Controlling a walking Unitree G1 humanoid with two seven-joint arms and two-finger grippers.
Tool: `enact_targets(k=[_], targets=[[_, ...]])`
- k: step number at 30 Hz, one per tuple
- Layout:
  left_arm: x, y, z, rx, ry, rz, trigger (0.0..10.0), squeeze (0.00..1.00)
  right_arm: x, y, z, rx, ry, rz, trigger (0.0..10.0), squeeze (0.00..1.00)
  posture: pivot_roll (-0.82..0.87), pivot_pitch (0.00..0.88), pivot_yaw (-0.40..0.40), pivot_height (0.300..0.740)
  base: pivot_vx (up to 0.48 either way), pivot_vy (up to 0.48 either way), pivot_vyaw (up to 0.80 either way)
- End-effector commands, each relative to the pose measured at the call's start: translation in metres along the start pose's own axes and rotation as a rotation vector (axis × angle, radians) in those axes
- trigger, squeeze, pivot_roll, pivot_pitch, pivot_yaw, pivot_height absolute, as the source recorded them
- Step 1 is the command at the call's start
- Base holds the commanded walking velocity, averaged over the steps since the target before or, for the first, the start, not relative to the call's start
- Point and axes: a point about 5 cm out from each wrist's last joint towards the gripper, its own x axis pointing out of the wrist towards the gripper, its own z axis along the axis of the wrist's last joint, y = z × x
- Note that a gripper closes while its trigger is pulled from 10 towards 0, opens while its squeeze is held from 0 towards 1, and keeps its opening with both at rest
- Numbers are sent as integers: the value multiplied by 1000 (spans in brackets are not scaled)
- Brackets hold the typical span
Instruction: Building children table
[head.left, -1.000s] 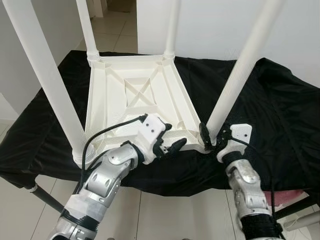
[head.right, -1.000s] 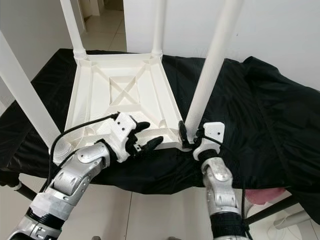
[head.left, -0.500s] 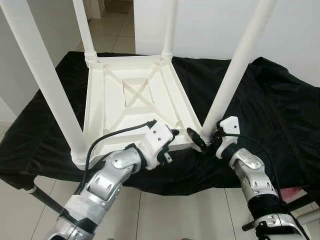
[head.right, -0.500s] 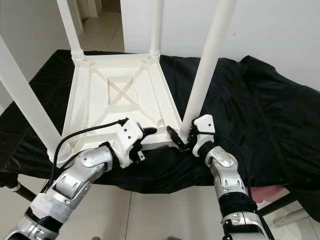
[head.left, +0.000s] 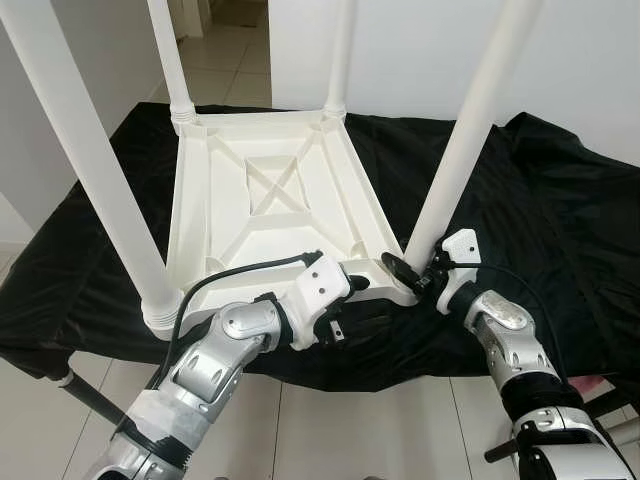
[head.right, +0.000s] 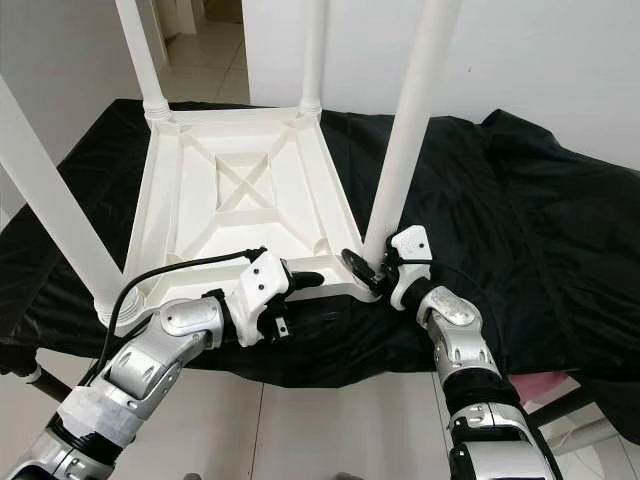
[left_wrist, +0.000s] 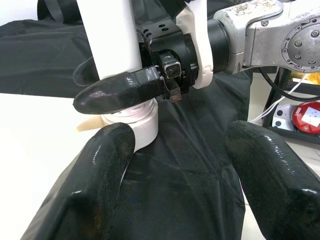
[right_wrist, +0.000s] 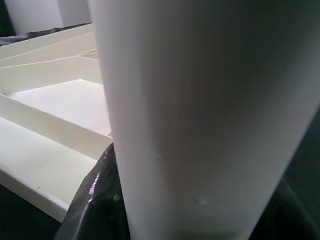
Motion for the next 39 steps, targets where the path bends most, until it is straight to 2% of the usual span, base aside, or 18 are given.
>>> enact_targets(k=[1,3,4,11,14,16,18,19,20,22,24,25,26,28,30,31,35,39], targets=[[2,-3,1,10,1,-26,10000,0,-3,2,-8,2,35,14,0,0,-42,0,-13,740,0,0,0],[2,-3,1,10,1,-29,10000,0,-6,4,-11,13,40,3,0,0,-44,0,-12,740,0,0,0],[2,-3,1,10,2,-30,10000,0,-7,6,-13,28,37,-26,10000,0,-47,0,-12,740,0,0,0],[2,-4,0,8,3,-30,10000,0,-9,7,-15,54,39,-109,10000,0,-49,0,-12,740,0,0,0],[3,-5,0,4,3,-30,10000,0,-6,15,-14,79,32,-170,10000,0,-50,0,-15,740,0,0,0],[3,-5,0,1,1,-29,10000,0,-4,21,-12,94,16,-259,10000,0,-51,0,-18,740,0,0,0],[3,-5,0,1,1,-29,10000,0,-4,21,-12,94,16,-259,10000,0,-51,0,-18,740,0,0,0],[4,-5,0,0,0,-29,10000,0,-3,23,-12,87,16,-327,10000,0,-53,0,-18,740,0,0,0],[4,-5,0,0,0,-29,10000,0,-3,23,-12,87,16,-327,10000,0,-53,0,-18,740,0,0,0],[4,-5,0,-2,-3,-27,10000,0,0,31,-14,135,17,-500,10000,0,-50,0,-23,740,0,0,0],[4,-5,0,-2,-3,-27,10000,0,0,31,-14,135,17,-500,10000,0,-50,0,-23,740,0,0,0],[4,-5,0,-2,-4,-26,10000,0,2,36,-15,144,28,-572,10000,0,-50,0,-23,740,0,0,0],[4,-5,0,-2,-4,-26,10000,0,2,36,-15,144,28,-572,10000,0,-50,0,-23,740,0,0,0],[5,-5,1,-1,-7,-25,10000,0,4,45,-15,185,43,-714,10000,0,-41,0,-30,740,0,0,0],[5,-5,1,-1,-7,-25,10000,0,4,45,-15,185,43,-714,10000,0,-41,0,-30,740,0,0,0],[5,-5,1,0,-8,-24,10000,0,5,49,-14,219,33,-771,10000,0,-39,0,-31,740,0,0,0],[5,-6,1,-1,-7,-27,10000,0,12,58,-2,277,-28,-746,10000,0,-42,0,-26,740,0,0,0],[6,-5,1,1,-8,-30,10000,0,12,58,3,265,-48,-733,10000,0,-42,0,-25,740,0,0,0]])
